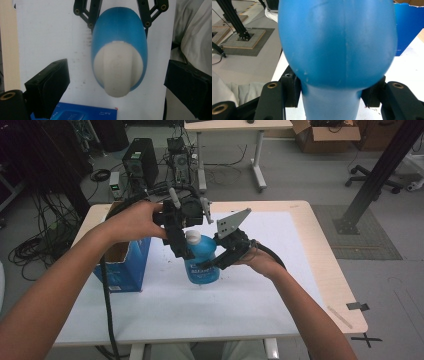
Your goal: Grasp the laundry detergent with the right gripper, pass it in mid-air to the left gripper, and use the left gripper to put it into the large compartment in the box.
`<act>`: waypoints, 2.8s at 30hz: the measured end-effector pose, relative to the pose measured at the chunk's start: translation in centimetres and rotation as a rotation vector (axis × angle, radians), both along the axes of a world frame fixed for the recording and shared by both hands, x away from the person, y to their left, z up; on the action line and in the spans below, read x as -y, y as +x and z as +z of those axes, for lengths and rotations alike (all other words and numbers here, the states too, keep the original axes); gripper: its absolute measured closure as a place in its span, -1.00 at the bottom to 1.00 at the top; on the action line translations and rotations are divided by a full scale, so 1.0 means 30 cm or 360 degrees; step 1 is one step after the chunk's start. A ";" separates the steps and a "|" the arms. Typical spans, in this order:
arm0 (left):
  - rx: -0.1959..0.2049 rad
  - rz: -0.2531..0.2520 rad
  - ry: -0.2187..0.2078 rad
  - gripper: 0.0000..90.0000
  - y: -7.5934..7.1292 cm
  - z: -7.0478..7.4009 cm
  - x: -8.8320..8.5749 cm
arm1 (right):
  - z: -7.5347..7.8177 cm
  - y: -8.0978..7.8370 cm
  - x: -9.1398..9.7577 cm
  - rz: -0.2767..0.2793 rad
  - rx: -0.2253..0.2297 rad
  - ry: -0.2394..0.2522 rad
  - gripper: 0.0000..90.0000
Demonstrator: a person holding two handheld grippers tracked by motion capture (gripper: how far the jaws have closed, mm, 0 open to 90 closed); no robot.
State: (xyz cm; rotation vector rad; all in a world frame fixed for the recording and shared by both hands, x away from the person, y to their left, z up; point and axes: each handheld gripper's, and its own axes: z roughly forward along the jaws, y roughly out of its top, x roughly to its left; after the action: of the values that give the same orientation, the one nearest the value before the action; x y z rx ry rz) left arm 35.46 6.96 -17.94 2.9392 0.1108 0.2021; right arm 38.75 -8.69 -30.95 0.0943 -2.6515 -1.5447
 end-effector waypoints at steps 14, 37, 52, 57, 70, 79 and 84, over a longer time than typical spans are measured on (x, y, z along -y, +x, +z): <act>-0.0014 -0.0016 0.0061 -0.84 0.011 -0.042 0.037 | -0.004 0.003 -0.004 0.0005 -0.0010 0.0001 -0.03; -0.0052 -0.0032 0.0094 -0.73 0.020 -0.094 0.049 | -0.007 0.004 -0.004 0.0012 -0.0025 -0.0002 -0.03; -0.0048 -0.0047 0.0089 -0.56 0.016 -0.092 0.044 | -0.010 0.005 -0.004 0.0012 -0.0013 -0.0008 -0.03; -0.0047 -0.0046 0.0095 -0.50 0.017 -0.095 0.045 | -0.011 0.003 -0.006 0.0018 -0.0023 -0.0006 -0.03; -0.0039 -0.0056 0.0091 -0.37 0.015 -0.097 0.046 | -0.013 0.002 -0.007 0.0016 -0.0030 -0.0002 -0.03; -0.0039 -0.0060 0.0096 -0.17 0.014 -0.098 0.045 | -0.012 -0.002 -0.008 0.0018 -0.0026 -0.0007 -0.03; -0.0043 -0.0054 0.0098 -0.17 0.014 -0.097 0.045 | -0.013 -0.002 -0.008 0.0021 -0.0029 -0.0005 -0.04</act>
State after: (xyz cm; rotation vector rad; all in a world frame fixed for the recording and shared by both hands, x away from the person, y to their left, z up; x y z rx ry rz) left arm 35.88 5.60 -20.85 3.0030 0.0594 0.1636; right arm 38.70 -8.44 -31.33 0.0963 -2.6338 -1.5302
